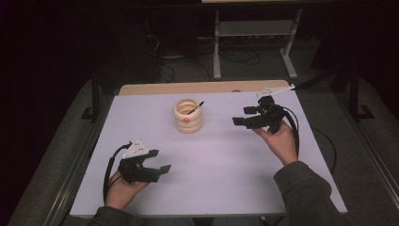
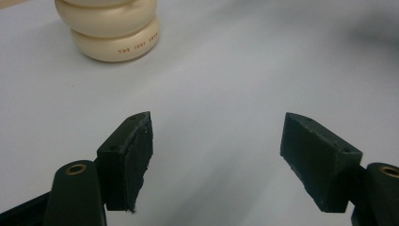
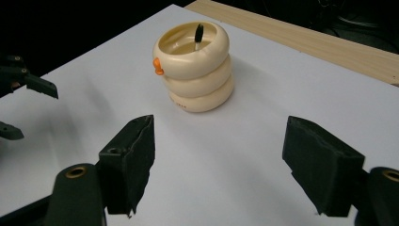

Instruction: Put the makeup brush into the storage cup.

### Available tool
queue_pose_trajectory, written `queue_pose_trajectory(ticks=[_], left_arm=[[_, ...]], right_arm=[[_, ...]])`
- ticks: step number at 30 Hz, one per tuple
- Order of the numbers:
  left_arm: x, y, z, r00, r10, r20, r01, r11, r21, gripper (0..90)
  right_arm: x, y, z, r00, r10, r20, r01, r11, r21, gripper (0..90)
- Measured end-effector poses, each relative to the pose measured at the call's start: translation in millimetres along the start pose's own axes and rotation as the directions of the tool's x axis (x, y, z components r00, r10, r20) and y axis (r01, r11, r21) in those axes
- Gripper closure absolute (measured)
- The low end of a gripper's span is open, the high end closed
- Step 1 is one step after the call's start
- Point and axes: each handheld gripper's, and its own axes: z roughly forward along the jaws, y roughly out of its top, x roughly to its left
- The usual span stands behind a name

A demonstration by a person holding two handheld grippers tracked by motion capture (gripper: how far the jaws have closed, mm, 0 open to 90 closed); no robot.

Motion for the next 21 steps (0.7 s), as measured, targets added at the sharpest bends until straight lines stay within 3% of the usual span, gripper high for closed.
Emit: queue_pose_trajectory(ticks=[21], left_arm=[[1.7,-0.4,-1.3,0.9999,0.010,-0.010,-0.010,0.9999,0.005,24.1]], right_arm=[[3.4,-39.1,-13.1,1.0000,0.003,0.000,-0.003,1.000,0.017,21.8]])
